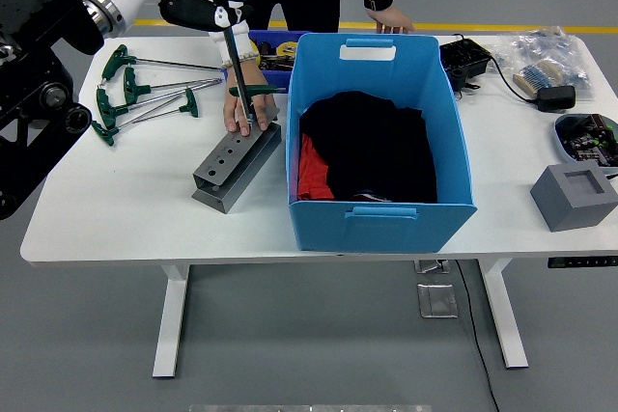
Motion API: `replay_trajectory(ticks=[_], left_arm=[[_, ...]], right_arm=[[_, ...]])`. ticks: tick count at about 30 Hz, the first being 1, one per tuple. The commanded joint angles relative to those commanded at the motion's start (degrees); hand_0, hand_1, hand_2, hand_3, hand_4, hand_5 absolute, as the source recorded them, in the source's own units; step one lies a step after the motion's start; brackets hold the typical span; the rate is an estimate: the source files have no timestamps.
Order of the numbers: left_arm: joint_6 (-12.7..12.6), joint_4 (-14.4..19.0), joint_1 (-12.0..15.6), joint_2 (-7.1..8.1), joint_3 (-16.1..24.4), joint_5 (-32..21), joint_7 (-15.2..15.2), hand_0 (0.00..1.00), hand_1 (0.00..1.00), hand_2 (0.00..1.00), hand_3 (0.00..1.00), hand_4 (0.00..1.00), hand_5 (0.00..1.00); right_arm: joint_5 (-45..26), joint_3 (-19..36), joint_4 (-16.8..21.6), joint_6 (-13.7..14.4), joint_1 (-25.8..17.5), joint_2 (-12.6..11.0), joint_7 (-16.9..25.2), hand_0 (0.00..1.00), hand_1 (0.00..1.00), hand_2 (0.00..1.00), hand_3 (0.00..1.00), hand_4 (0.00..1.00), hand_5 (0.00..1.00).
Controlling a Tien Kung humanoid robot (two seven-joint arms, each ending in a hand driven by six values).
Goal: Lift tool from toolbox,place it in box,lift tool from toolbox,place it in box
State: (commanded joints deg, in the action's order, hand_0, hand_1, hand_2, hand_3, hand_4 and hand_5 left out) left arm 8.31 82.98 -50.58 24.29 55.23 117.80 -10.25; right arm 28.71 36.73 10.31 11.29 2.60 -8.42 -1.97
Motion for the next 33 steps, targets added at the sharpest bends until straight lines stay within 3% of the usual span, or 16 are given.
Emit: replay_trajectory(ticks=[5,10,12,13,17,21,29,31,33], left_arm=[[-0.7,-1.09,-2.45,-3.23,-1.87,-0.49,-0.06,0.17,0.002,0.027,0.078,0.615,0.314],[-2.83,-4.12,-4.45,-7.7,-4.03,-1.48,0.67,0.17,0.002,0.028,0.081,0.61,0.316],[-4.15,-5.87,-4.6,-9.51,-4.38,-2.5,1.94,0.168,0.002,0.028,0.083,0.608,0.325],[-5.45,-7.82,-4.53,-11.33,-4.39,-3.18,3.32,0.168,0.002,0.028,0.083,0.608,0.325],[-8.84,-13.05,-4.32,-15.69,-4.46,-4.0,5.81,0.168,0.002,0.028,0.083,0.608,0.325],[-10.82,-17.67,-5.08,-18.71,-5.63,-4.42,6.88,0.168,0.002,0.028,0.084,0.615,0.333],[-16.5,-27.13,-8.78,-23.05,-13.0,-8.17,8.74,0.17,0.002,0.038,0.095,0.628,0.338],[-17.65,-29.68,-9.74,-24.19,-15.27,-9.66,9.04,0.199,0.033,0.072,0.133,0.671,0.347],[-18.1,-31.95,-10.41,-24.29,-16.83,-10.49,9.06,0.199,0.033,0.072,0.133,0.671,0.347]], right_arm=[[0.02,-0.95,0.0,-0.12,0.2,-0.03,-0.25,0.711,0.683,0.753,0.597,0.865,0.655],[-0.14,-1.93,0.0,-0.22,0.38,-0.12,-0.45,0.712,0.683,0.752,0.597,0.865,0.654],[-0.4,-2.47,0.0,-0.28,0.48,-0.21,-0.47,0.711,0.683,0.752,0.597,0.863,0.653],[-0.56,-2.98,0.0,-0.35,0.57,-0.29,-0.55,0.711,0.683,0.752,0.597,0.863,0.653],[-1.16,-4.6,0.0,-0.46,0.91,-0.54,-0.72,0.711,0.683,0.752,0.597,0.863,0.653],[-1.38,-5.11,0.0,-0.49,0.95,-0.68,-0.81,0.711,0.684,0.75,0.597,0.861,0.652],[-1.63,-5.7,0.0,-0.39,0.89,-0.9,-0.95,0.713,0.682,0.751,0.597,0.861,0.651],[-1.7,-6.03,0.0,-0.44,0.9,-0.98,-0.97,0.713,0.683,0.75,0.597,0.861,0.651],[-1.25,-5.86,0.0,-0.45,1.0,-1.06,-1.16,0.713,0.683,0.75,0.597,0.861,0.651]])
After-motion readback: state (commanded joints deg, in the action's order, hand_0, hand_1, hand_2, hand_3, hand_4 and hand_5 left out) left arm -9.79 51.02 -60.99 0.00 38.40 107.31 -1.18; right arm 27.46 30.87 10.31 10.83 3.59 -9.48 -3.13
